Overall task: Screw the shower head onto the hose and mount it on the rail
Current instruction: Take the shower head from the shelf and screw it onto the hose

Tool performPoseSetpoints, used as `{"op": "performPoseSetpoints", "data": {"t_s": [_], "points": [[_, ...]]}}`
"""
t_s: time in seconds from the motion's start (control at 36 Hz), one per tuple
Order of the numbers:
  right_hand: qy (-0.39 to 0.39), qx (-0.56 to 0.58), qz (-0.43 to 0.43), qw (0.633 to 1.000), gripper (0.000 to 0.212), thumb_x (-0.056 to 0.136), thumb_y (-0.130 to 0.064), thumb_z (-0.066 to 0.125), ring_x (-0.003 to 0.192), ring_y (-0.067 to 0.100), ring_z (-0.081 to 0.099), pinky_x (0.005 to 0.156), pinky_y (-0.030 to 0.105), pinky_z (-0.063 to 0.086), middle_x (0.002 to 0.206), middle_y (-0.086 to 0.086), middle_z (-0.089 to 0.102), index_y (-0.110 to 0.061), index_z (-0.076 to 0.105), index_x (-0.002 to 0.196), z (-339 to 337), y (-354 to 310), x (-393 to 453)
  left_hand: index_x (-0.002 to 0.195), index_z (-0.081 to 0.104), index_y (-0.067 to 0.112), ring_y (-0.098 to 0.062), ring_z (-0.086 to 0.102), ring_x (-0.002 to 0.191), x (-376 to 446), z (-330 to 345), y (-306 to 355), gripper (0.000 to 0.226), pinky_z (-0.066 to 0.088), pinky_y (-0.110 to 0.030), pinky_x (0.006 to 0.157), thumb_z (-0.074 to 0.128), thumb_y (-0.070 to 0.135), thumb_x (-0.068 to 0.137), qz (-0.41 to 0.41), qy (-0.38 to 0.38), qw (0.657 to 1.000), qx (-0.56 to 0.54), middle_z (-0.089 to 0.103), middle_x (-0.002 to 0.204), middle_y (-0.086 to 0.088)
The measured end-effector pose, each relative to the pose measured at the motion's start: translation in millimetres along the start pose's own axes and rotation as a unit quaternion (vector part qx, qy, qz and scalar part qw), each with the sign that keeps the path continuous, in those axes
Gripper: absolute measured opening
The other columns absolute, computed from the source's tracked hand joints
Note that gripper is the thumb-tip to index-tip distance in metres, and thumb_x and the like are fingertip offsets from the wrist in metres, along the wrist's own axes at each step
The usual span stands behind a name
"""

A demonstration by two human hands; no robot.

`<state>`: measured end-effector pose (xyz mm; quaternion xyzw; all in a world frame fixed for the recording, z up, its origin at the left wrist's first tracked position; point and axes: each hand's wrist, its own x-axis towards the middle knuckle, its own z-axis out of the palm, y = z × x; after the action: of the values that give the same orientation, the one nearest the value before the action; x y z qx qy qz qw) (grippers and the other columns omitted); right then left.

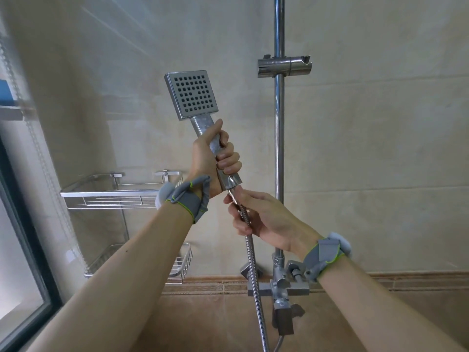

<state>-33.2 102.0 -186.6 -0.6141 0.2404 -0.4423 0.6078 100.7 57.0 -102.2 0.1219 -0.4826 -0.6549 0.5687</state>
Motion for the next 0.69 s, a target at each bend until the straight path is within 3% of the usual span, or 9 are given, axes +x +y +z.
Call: {"op": "performPoseSetpoints", "data": {"t_s": [0.08,0.19,0.42,0.58,0.69], "points": [[0.019,-0.013,-0.005,1.0,0.033,0.098,-0.034,0.058,0.051,0.019,0.043,0.055,0.032,0.029,0.079,0.006,0.055,-0.002,0.065,0.106,-2.1,0.5,-0.6,0.061,0.037,0.014,-0.01,0.022,0.031,0.1,0.5,-0.3,0.044,0.017,-0.017,0.036,0.049,0.038,0.096,0.0,0.005,1.0,0.002,0.024,0.042,0.002],[0.094,-0.067,-0.067,0.991,0.024,0.094,-0.022,0.066,0.051,0.02,0.05,0.049,0.028,0.037,0.078,0.012,0.058,0.001,0.064,0.099,2.3,2.8,0.3,0.062,0.036,0.015,-0.01,0.022,0.031,1.2,1.5,-0.8,0.043,0.016,-0.017,0.037,0.049,0.037,0.097,0.004,0.009,1.0,0.003,0.024,0.042,0.002],[0.003,0.002,-0.009,1.0,0.033,0.098,-0.033,0.058,0.057,0.023,0.049,0.055,0.031,0.037,0.075,0.009,0.055,-0.001,0.064,0.103,-2.3,-4.3,-4.6,0.061,0.036,0.014,-0.01,0.022,0.031,1.2,4.1,1.5,0.044,0.02,-0.017,0.035,0.048,0.038,0.097,-0.005,-0.013,1.0,0.005,0.024,0.043,0.002],[0.111,-0.142,-0.081,0.98,0.022,0.094,-0.022,0.068,0.053,0.023,0.056,0.051,0.031,0.043,0.074,0.013,0.061,-0.001,0.063,0.092,6.4,2.0,0.8,0.06,0.037,0.015,-0.011,0.022,0.031,2.4,2.8,-2.4,0.045,0.019,-0.017,0.036,0.05,0.038,0.096,0.005,0.016,1.0,0.022,0.023,0.043,0.002],[0.052,-0.096,-0.047,0.993,0.022,0.098,-0.02,0.06,0.06,0.024,0.06,0.059,0.03,0.046,0.072,0.013,0.062,0.001,0.064,0.094,3.1,-3.2,-2.0,0.061,0.037,0.015,-0.011,0.022,0.031,2.0,2.5,-2.9,0.044,0.019,-0.017,0.037,0.05,0.038,0.096,0.0,0.01,1.0,0.028,0.024,0.043,0.002]]}}
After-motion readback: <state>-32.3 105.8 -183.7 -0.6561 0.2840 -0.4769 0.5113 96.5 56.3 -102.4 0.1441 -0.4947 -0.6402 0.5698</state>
